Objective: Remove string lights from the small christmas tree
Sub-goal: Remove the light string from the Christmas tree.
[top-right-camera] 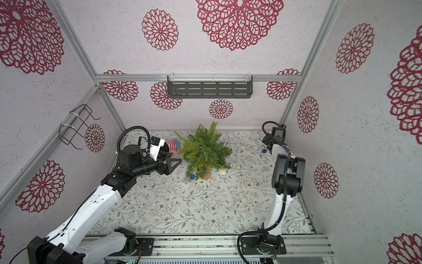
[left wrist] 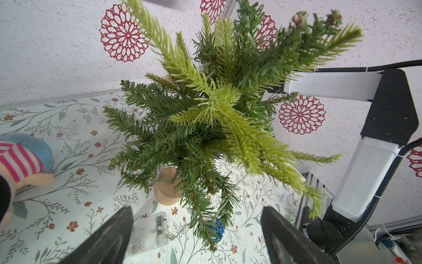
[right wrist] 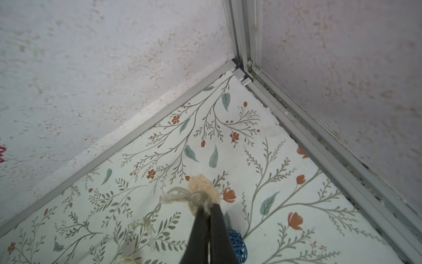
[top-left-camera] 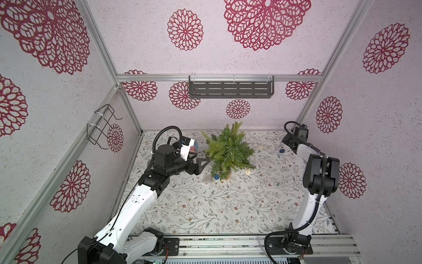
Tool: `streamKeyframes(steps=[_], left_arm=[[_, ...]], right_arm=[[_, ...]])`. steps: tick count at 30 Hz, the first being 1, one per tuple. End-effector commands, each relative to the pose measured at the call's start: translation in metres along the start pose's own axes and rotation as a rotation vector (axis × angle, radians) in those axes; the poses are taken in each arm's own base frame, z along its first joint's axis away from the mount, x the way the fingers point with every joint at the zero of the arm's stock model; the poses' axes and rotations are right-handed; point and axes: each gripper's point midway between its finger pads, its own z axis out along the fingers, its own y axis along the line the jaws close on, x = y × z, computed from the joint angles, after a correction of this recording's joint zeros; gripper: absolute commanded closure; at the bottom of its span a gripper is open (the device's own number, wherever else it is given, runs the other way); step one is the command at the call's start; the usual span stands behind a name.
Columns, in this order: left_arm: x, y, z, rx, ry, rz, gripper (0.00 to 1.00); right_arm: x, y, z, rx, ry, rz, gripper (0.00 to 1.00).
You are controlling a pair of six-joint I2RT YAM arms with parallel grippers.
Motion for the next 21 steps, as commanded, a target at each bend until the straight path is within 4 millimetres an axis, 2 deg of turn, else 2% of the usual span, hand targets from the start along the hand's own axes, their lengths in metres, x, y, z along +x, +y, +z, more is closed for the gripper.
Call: streamKeyframes(steps=[1, 3, 5, 8, 13, 18, 21], left_arm=[[-0.015, -0.004, 0.000, 0.006, -0.035, 0.010, 0.08], [-0.016, -0.004, 0.001, 0.005, -0.038, 0.007, 0.08], [-0.018, -0.004, 0.001, 0.004, -0.043, 0.005, 0.08], [-0.022, -0.004, 0.001, 0.002, -0.048, 0.007, 0.08], [-0.046, -0.008, -0.001, -0.008, -0.067, 0.028, 0.09], [-0.097, -0.021, -0.008, -0.020, -0.095, 0.082, 0.11], [-0.124, -0.034, -0.011, 0.000, -0.130, 0.140, 0.11]], right_arm=[[-0.016, -0.002, -0.002, 0.018, -0.026, 0.038, 1.00], [-0.013, -0.004, 0.000, 0.015, -0.026, 0.055, 1.00], [-0.014, 0.002, 0.001, -0.020, -0.027, 0.059, 1.00], [-0.035, 0.020, -0.014, -0.096, -0.078, 0.075, 1.00], [-0.094, 0.061, -0.074, -0.243, -0.237, 0.075, 1.00], [-0.152, 0.107, -0.152, -0.401, -0.376, 0.057, 1.00], [-0.178, 0.139, -0.202, -0.518, -0.456, 0.030, 1.00]])
